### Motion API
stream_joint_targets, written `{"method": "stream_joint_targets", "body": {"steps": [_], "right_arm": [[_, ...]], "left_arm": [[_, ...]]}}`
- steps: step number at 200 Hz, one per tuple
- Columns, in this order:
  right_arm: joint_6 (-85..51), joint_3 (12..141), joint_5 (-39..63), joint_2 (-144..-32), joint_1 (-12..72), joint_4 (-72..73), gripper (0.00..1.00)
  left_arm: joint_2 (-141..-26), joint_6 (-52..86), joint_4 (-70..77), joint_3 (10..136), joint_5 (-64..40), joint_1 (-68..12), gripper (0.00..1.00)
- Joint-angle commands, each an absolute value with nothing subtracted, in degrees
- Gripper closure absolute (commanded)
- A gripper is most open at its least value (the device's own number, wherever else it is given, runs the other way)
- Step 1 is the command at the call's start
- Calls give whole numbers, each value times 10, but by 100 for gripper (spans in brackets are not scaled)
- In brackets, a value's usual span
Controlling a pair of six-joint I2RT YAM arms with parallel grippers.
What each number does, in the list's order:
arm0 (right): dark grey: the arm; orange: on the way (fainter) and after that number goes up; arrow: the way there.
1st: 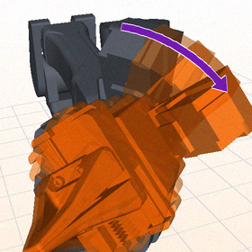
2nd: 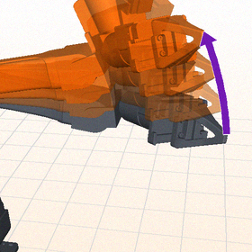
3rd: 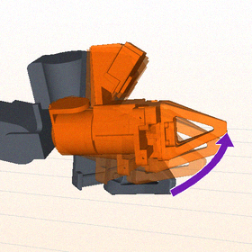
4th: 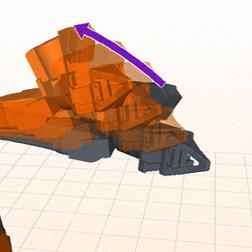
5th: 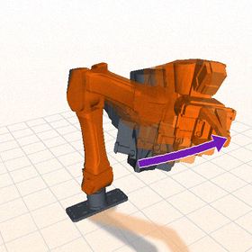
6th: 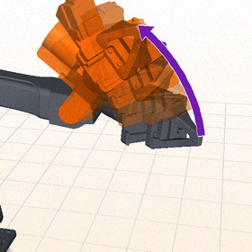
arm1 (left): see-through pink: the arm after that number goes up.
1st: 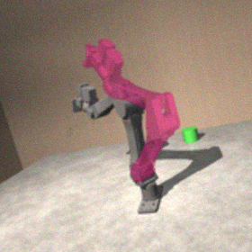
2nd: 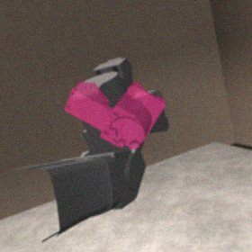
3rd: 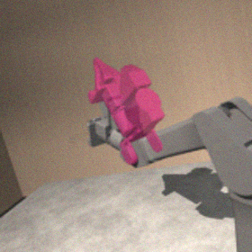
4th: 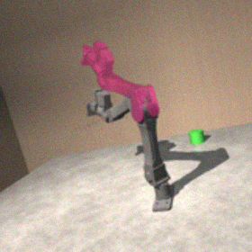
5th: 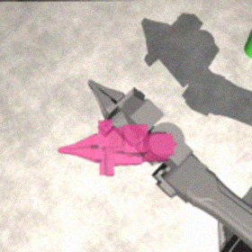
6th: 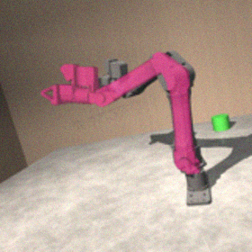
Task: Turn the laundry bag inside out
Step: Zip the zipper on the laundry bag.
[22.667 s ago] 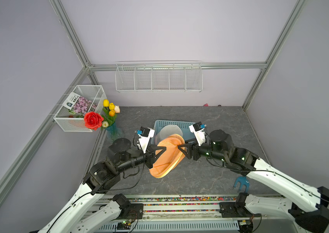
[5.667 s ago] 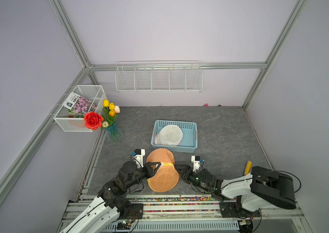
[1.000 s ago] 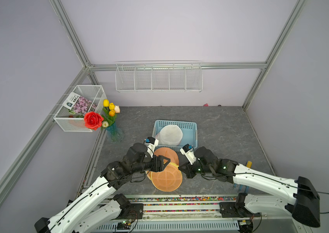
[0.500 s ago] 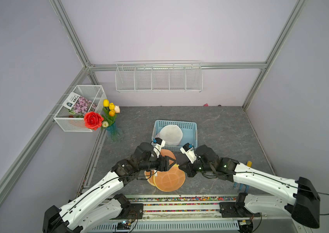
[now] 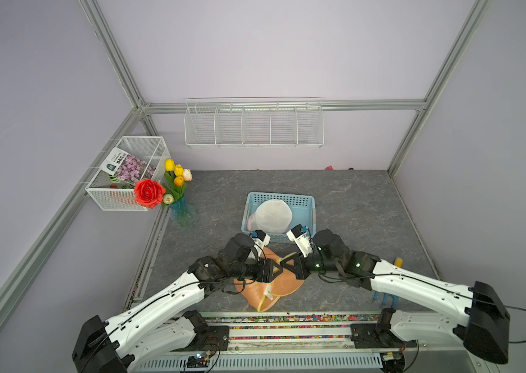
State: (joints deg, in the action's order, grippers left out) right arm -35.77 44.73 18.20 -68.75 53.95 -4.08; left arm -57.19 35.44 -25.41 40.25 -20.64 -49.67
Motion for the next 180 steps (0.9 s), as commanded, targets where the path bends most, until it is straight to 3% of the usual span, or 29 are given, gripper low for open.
{"method": "stream_joint_targets", "body": {"steps": [1, 50, 73, 108, 128, 180], "right_arm": [[-385, 435, 199, -694, 539, 12, 100], [-406, 430, 187, -699, 560, 31, 100], [-414, 430, 174, -698, 573, 32, 100], [-418, 430, 153, -689, 574, 15, 100], [-423, 431, 132, -683, 574, 3, 100], [-417, 453, 94, -675, 563, -42, 100]], "left_arm": [[-583, 350, -264, 404, -175, -507, 44], [-588, 358, -254, 399, -147, -509, 48], [-588, 366, -238, 394, -145, -509, 58], [-581, 361, -242, 399, -152, -509, 88], [-575, 359, -254, 407, -161, -509, 100], [-581, 353, -303, 435, -212, -511, 100]]}}
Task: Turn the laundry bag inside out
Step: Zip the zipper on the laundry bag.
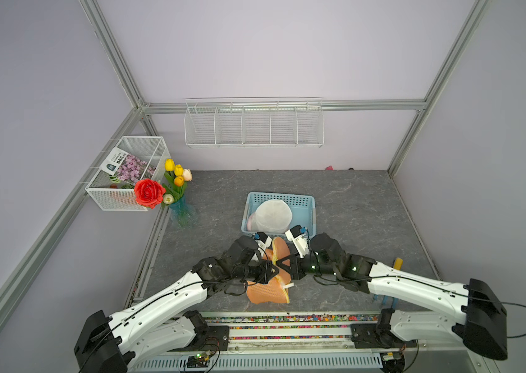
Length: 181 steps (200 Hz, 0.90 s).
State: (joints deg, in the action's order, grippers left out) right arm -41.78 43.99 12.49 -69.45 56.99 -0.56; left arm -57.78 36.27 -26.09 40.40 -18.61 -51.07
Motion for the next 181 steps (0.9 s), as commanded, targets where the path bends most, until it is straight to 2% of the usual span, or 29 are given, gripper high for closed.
{"method": "stream_joint_targets", "body": {"steps": [1, 85, 134, 181], "right_arm": [[-416, 454, 94, -675, 562, -44, 100], [-366, 517, 35, -670, 525, -139, 100], [-367, 487, 6, -674, 489, -169, 100], [-391, 431, 0, -667, 465, -164, 100]], "left_arm": [[-581, 353, -305, 435, -213, -511, 100], [-600, 336, -358, 451, -264, -563, 100], [-549, 339, -362, 453, -235, -567, 100], [-507, 350, -366, 441, -164, -567, 100]]}}
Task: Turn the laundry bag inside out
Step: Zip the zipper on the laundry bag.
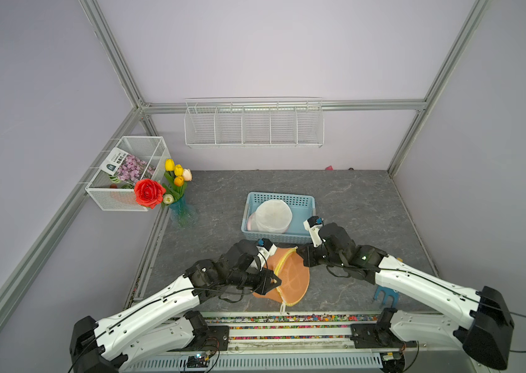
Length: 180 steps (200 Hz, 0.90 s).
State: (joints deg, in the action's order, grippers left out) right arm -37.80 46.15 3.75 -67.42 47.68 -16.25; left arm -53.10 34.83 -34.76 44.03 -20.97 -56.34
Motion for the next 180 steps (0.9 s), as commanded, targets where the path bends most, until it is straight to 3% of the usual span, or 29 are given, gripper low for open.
{"method": "stream_joint_targets", "body": {"steps": [1, 33, 62, 107, 129, 139, 180], "right_arm": [[-391, 430, 0, -667, 465, -164, 100], [-416, 399, -25, -654, 457, -176, 100], [-390, 384, 47, -627, 457, -105, 100], [-389, 350, 54, -583, 480, -50, 100], [-386, 323, 40, -593, 520, -22, 100], [-391, 314, 33, -600, 531, -11, 100], [-388, 304, 33, -610, 544, 7, 100]], "left_arm": [[-506, 349, -366, 440, -162, -567, 100], [-480, 353, -363, 430, -102, -567, 100], [-493, 344, -355, 425, -57, -568, 100], [-482, 418, -347, 378, 28, -568, 100], [-499, 456, -359, 360, 14, -568, 66], [-500, 476, -373, 355, 6, -568, 55], [-380, 504, -456, 394, 16, -568, 40]]}}
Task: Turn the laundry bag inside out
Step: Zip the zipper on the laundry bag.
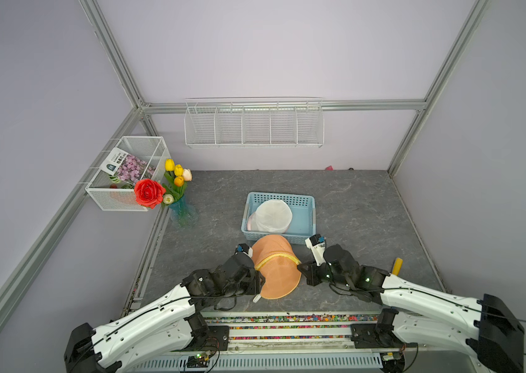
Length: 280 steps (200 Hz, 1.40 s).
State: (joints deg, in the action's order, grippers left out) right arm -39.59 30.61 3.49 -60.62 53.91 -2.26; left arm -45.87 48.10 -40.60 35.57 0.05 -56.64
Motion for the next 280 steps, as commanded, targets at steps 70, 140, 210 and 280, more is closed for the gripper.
{"method": "stream_joint_targets", "body": {"steps": [70, 140, 210, 280], "right_arm": [[-334, 343, 36, -624, 544, -51, 100], [-313, 367, 47, -626, 544, -82, 100], [-318, 377, 38, -628, 520, -77, 100], [-328, 376, 54, -633, 502, -61, 100]], "left_arm": [[-509, 322, -393, 557, 32, -566, 35], [-733, 289, -160, 612, -101, -426, 36], [-876, 257, -220, 653, -248, -428, 45], [-743, 288, -198, 527, -298, -442, 43]]}}
